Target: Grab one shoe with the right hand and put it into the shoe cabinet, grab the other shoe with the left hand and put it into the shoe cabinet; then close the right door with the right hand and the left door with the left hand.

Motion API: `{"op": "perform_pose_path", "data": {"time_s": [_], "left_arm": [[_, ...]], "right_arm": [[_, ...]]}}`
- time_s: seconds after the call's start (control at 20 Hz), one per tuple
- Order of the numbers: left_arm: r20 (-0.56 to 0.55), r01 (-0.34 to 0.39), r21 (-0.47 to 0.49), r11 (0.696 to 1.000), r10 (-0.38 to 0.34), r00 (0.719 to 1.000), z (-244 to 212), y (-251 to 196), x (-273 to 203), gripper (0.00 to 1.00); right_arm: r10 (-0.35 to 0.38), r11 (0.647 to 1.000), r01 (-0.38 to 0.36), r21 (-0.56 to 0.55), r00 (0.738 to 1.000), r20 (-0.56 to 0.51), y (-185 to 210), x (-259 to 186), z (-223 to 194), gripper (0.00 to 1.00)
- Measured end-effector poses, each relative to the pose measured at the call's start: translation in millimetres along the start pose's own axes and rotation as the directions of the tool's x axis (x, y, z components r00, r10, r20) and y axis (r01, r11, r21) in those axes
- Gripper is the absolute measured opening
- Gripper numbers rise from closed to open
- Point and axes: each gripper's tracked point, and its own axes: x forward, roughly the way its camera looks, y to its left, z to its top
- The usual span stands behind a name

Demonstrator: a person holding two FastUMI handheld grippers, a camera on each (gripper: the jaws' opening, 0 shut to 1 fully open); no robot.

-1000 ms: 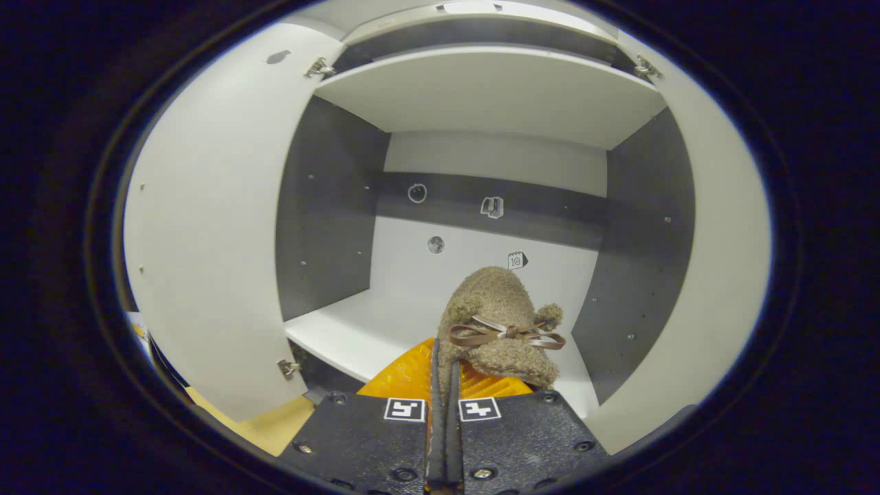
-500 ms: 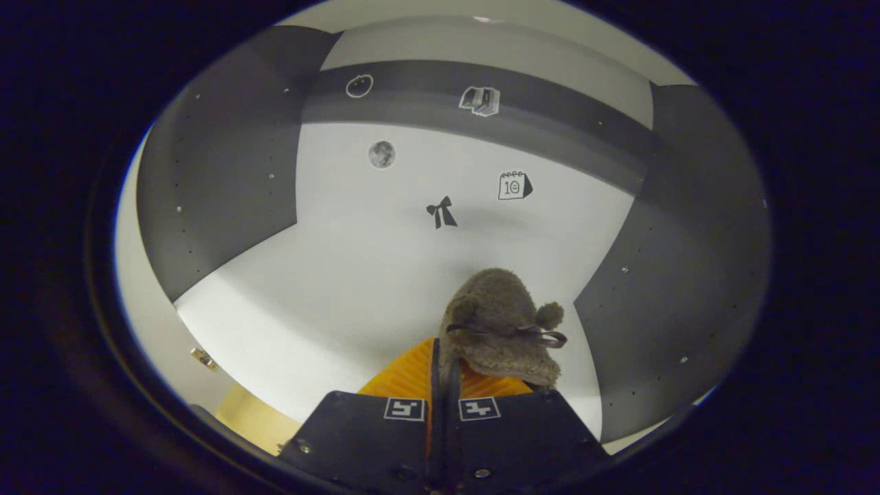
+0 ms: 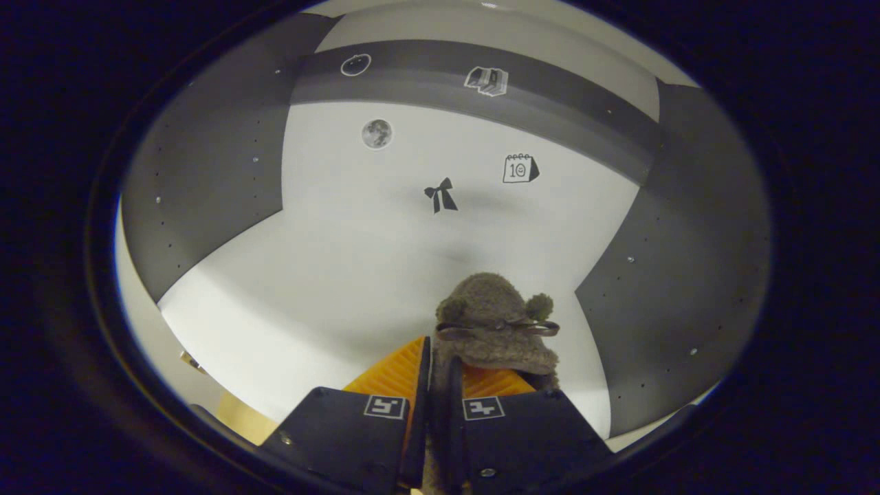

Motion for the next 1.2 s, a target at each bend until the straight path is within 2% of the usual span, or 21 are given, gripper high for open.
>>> {"op": "perform_pose_path", "data": {"time_s": [0.05,0.15,0.2,0.4,0.55,0.7,0.8,0.9,1.05,1.2], "left_arm": [[0.001,0.001,-0.002,1.000,-0.001,1.000,0,0,0,0.95],[-0.004,0.006,-0.009,1.000,-0.006,1.000,-2,-3,0,0.95],[-0.007,0.009,-0.012,1.000,-0.009,1.000,-4,-4,0,0.95],[-0.017,0.023,-0.017,1.000,-0.023,1.000,-8,-10,1,0.95],[-0.023,0.031,-0.018,0.999,-0.031,0.999,-11,-13,2,0.95],[-0.029,0.042,-0.017,0.999,-0.042,0.999,-14,-16,5,0.95],[-0.029,0.051,-0.017,0.999,-0.052,0.998,-12,-19,6,0.95],[-0.044,0.076,-0.019,0.997,-0.076,0.996,-14,-26,7,0.95],[-0.041,0.100,-0.022,0.995,-0.101,0.994,-12,-34,5,0.95],[-0.043,0.130,-0.020,0.991,-0.131,0.990,-11,-49,2,0.95]], "right_arm": [[0.008,1.000,-0.008,-0.004,1.000,0.001,-1,-7,0,0.25],[0.031,0.999,-0.031,-0.011,0.999,0.013,-1,-24,2,0.27],[0.049,0.999,-0.049,-0.012,0.998,0.029,0,-34,4,0.19],[0.114,0.993,-0.115,-0.005,0.983,0.146,1,-90,14,0.19],[0.182,0.983,-0.178,-0.035,0.951,0.250,10,-148,5,0.19],[0.247,0.969,-0.238,-0.071,0.912,0.327,20,-203,-28,0.19],[0.254,0.966,-0.253,-0.055,0.889,0.381,19,-231,-58,0.19],[0.232,0.969,-0.246,-0.022,0.872,0.431,14,-249,-94,0.19],[0.153,0.984,-0.179,0.009,0.864,0.480,3,-265,-151,0.19],[0.131,0.978,-0.193,0.080,0.865,0.484,6,-270,-209,0.19]]}}
